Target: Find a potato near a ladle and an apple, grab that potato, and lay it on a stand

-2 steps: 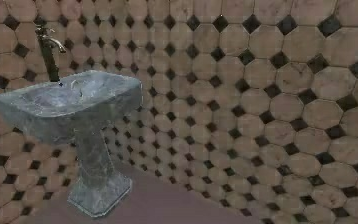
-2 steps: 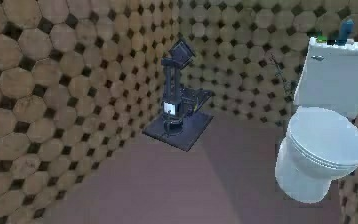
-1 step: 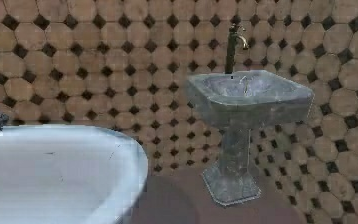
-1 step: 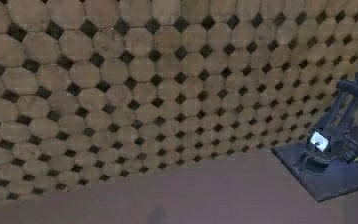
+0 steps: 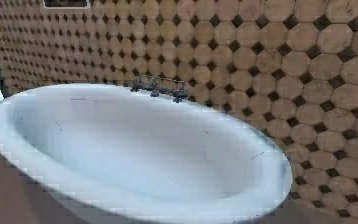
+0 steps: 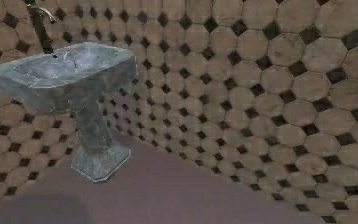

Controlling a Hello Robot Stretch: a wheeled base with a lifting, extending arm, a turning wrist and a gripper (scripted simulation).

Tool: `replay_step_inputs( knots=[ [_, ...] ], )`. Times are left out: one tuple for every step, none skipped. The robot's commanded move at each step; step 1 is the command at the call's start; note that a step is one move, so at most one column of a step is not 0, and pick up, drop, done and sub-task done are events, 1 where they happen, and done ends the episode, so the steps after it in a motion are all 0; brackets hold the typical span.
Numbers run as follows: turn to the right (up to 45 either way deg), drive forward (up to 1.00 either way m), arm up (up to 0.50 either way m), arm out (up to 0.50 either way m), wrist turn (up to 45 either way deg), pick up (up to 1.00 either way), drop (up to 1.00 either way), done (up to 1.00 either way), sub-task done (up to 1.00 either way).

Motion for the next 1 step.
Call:
replay_step_inputs(
  knots=[
    [-45.0,0.00,0.00,0.00,0.0,0.00,0.00,0.00,0.00]
  ],
)
